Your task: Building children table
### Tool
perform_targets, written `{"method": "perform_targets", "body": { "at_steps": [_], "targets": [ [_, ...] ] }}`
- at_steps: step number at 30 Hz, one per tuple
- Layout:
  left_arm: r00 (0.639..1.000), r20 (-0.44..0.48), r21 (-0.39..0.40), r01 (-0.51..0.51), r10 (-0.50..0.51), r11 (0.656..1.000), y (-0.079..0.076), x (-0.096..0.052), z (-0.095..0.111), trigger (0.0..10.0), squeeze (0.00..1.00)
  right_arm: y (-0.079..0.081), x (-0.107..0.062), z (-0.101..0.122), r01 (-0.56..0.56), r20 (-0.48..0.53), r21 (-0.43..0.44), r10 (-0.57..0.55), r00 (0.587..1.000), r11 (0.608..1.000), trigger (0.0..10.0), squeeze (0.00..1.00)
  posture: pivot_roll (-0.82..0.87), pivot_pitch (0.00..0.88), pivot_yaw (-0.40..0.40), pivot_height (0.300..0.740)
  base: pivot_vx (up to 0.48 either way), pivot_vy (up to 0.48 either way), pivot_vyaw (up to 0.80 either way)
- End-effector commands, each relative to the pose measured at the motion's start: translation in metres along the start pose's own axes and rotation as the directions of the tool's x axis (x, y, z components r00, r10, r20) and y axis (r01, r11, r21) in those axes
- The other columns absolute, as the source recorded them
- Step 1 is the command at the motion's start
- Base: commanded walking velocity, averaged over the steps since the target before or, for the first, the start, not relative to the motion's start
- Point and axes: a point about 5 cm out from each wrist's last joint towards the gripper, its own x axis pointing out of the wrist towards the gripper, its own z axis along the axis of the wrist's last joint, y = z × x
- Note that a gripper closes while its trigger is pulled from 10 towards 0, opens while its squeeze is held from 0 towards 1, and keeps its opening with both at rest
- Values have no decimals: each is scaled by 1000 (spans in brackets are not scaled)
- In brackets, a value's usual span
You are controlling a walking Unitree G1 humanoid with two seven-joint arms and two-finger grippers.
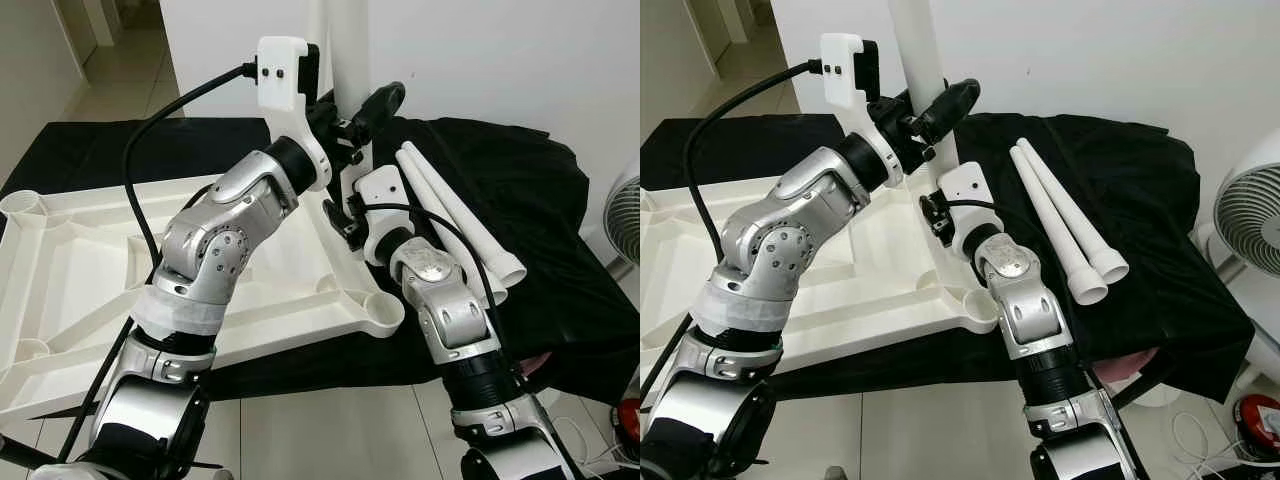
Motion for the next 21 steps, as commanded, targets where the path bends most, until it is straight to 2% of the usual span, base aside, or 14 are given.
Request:
{"method": "perform_targets", "body": {
  "at_steps": [1, 3, 4, 10, 12, 15, 18, 21],
  "targets": [
    [971, -10, 21, 240, -240, 970, -25, 1, 0, 10000, 894, -5, 4, 1, 36, -11, 34, -36, 999, 999, 10000, 0, -72, 0, 6, 740, 0, 0, 0],
    [971, -9, 24, 240, -240, 970, -25, 1, 1, 10000, 894, -5, 4, 1, 43, -10, 39, -43, 999, 998, 10000, 0, -72, 0, 6, 740, 0, 0, 0],
    [971, -5, 18, 239, -239, 971, -25, 1, 1, 10000, 0, -6, 5, 1, 58, -8, 62, -57, 998, 996, 10000, 0, -69, 0, 3, 740, 0, 0, 0],
    [986, 12, 28, 164, -165, 986, -15, -2, 3, 10000, 0, -8, 5, 0, 99, -1, 109, -100, 995, 989, 10000, 0, -67, 0, -2, 740, 0, 0, 0],
    [992, 17, 74, 127, -129, 989, -9, -3, 4, 10000, 0, -10, 5, 0, 118, -1, 127, -119, 993, 985, 10000, 0, -68, 0, -3, 740, 0, 0, 0],
    [996, 16, 84, 90, -92, 992, -3, -5, 3, 10000, 0, -13, 4, -1, 134, -1, 132, -135, 991, 982, 10000, 0, -69, 0, -3, 740, 0, 0, 0],
    [1000, 23, 151, -6, 3, 989, 10, -8, 0, 10000, 0, -20, 1, -2, 183, 9, 179, -188, 982, 967, 10000, 0, -71, 0, -11, 740, 0, 0, 0],
    [998, 30, 163, -61, 57, 985, 17, -10, 0, 10000, 0, -25, -1, -4, 215, 12, 206, -222, 975, 955, 10000, 0, -74, 0, -14, 740, 0, 0, 0]
  ]
}}
